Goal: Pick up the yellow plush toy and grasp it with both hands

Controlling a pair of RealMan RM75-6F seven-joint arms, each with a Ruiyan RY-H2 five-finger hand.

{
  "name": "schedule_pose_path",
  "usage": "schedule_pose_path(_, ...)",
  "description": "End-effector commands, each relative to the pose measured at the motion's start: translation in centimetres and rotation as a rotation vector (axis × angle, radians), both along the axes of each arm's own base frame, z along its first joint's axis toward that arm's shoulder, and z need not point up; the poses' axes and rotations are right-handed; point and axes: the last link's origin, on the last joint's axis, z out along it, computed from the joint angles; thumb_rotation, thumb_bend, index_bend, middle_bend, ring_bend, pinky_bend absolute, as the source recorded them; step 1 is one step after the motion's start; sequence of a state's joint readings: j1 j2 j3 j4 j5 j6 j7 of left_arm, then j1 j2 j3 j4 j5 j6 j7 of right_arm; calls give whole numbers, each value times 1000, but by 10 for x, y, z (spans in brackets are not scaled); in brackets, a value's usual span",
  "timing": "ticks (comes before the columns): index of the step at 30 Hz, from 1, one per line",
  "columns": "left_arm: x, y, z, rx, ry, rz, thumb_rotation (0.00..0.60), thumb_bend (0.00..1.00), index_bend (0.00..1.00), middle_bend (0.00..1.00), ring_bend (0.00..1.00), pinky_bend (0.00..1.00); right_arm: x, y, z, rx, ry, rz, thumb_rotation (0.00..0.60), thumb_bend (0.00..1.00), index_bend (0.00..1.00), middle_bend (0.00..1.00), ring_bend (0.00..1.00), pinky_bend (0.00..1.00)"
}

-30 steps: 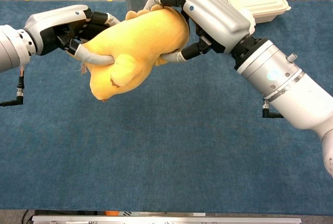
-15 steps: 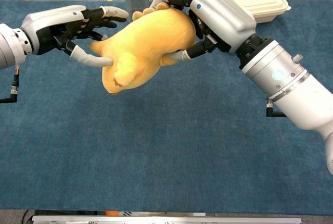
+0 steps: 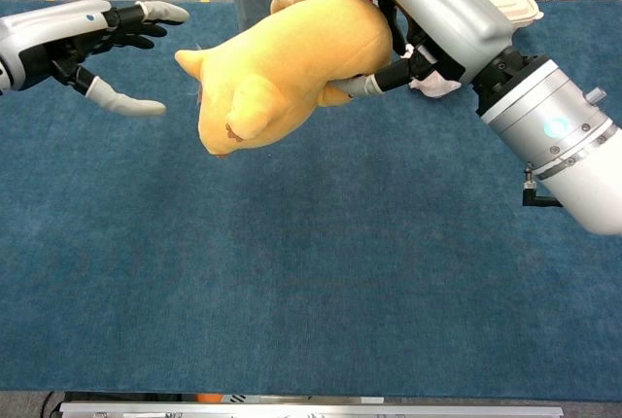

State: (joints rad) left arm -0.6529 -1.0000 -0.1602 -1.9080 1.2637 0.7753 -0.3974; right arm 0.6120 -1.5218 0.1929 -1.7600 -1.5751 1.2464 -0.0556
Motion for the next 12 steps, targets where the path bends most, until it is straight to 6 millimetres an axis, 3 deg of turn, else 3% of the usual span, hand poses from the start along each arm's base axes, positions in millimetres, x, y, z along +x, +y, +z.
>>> schedule_pose_path(1, -11, 1, 6, 28, 29, 17, 552, 196, 0, 0, 0, 56, -5, 2, 6, -5, -2, -2, 600, 466, 585, 505, 520, 770)
schedule_pose_path(12, -20, 4, 17, 76, 40, 37, 555, 196, 0, 0, 0, 56, -11, 10, 18, -13, 16, 10, 600, 465, 584, 505, 520, 771)
